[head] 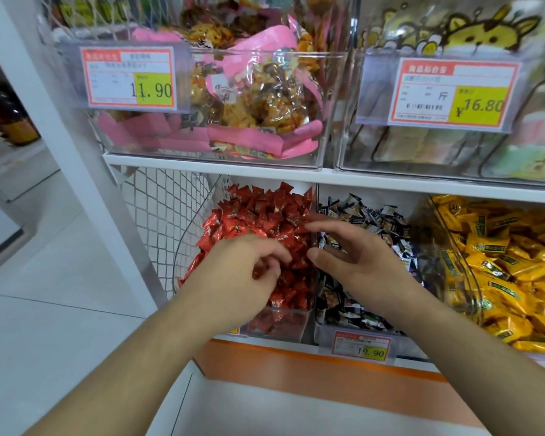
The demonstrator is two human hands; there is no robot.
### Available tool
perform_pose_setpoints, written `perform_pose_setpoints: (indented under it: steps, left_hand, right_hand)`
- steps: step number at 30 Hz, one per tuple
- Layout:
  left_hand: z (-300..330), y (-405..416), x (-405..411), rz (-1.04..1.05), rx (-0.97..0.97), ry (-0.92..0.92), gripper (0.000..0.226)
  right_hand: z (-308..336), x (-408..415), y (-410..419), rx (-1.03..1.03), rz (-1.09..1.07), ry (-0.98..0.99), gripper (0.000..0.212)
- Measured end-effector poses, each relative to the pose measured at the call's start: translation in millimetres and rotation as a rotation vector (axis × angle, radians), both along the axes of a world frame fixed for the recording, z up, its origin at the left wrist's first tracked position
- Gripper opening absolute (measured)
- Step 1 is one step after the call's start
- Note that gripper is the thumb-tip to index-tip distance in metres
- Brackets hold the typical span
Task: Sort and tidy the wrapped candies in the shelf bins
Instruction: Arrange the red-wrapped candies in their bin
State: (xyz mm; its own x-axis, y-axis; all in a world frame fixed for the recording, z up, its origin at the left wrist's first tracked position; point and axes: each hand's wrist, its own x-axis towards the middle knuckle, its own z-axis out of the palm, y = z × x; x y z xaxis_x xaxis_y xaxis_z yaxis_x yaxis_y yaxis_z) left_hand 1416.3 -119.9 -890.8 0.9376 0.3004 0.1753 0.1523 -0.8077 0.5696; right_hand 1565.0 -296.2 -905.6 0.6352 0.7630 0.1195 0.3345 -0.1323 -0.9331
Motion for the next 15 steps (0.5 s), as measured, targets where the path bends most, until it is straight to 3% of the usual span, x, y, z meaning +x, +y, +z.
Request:
perform_pose_setpoints:
  steps: [3,9,15]
  left_hand:
    - [-11.9,0.5,-0.6,-0.005,-0.02,0.18,0.025]
    - [-10.1,7.9,17.7,-0.029,-0.043,0.367,0.035]
    - [-15.4,16.1,31.8,0.003,-0.076,0.402,0.059]
  right_hand:
    - [-0.5,-0.3,-0.7,-0.009,0.001,-0.001,0.03]
    - [-1.2,0.3,-0.5,-0.01,0.005,-0.002,0.03]
    - [-2.8,1.9,-0.1,-0.016,0.0,-0.015,0.03]
